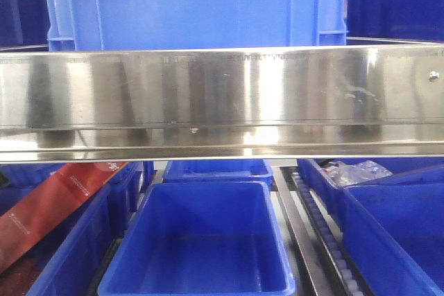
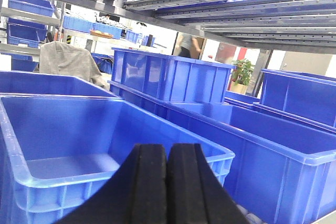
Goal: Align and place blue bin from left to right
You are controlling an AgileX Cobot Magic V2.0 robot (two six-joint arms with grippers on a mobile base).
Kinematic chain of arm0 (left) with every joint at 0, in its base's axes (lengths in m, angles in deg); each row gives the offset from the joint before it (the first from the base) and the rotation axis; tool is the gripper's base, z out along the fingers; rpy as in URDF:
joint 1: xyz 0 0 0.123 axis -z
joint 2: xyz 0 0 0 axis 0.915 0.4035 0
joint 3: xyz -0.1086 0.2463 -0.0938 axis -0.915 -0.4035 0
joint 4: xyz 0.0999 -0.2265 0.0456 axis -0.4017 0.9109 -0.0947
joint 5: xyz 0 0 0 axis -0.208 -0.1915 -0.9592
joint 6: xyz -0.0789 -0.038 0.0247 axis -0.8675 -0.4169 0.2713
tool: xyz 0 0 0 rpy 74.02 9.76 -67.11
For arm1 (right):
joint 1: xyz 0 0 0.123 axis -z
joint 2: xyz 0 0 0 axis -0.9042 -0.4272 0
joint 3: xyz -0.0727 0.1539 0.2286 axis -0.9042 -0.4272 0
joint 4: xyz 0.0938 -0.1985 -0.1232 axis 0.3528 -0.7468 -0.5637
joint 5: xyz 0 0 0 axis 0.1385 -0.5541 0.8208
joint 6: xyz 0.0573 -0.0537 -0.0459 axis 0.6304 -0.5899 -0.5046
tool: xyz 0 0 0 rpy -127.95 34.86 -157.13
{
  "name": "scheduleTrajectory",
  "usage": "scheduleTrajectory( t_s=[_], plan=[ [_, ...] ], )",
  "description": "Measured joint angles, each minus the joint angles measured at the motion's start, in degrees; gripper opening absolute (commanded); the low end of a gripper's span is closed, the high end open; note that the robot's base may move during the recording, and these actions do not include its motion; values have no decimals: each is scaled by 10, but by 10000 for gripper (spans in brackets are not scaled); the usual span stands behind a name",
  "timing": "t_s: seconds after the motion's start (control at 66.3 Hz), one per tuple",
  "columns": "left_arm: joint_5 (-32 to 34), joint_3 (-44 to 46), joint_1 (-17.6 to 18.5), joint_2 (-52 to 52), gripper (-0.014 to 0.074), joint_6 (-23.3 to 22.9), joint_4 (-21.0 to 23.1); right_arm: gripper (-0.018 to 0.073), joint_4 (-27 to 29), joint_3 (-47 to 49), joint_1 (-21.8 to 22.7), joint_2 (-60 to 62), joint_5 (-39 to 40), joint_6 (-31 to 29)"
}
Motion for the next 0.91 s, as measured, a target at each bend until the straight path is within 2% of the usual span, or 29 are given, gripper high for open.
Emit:
scheduleTrajectory(
  t_s=[0.136,0.287,0.634,0.905],
  plan=[
    [0,0,0,0,-111,0,0,-78,10,-56,29,39,17,0],
    [0,0,0,0,-111,0,0,-78,34,-118,30,97,40,-2],
    [0,0,0,0,-111,0,0,-78,36,-205,30,202,48,-2],
    [0,0,0,0,-111,0,0,-78,40,-266,-5,229,55,18]
  ],
)
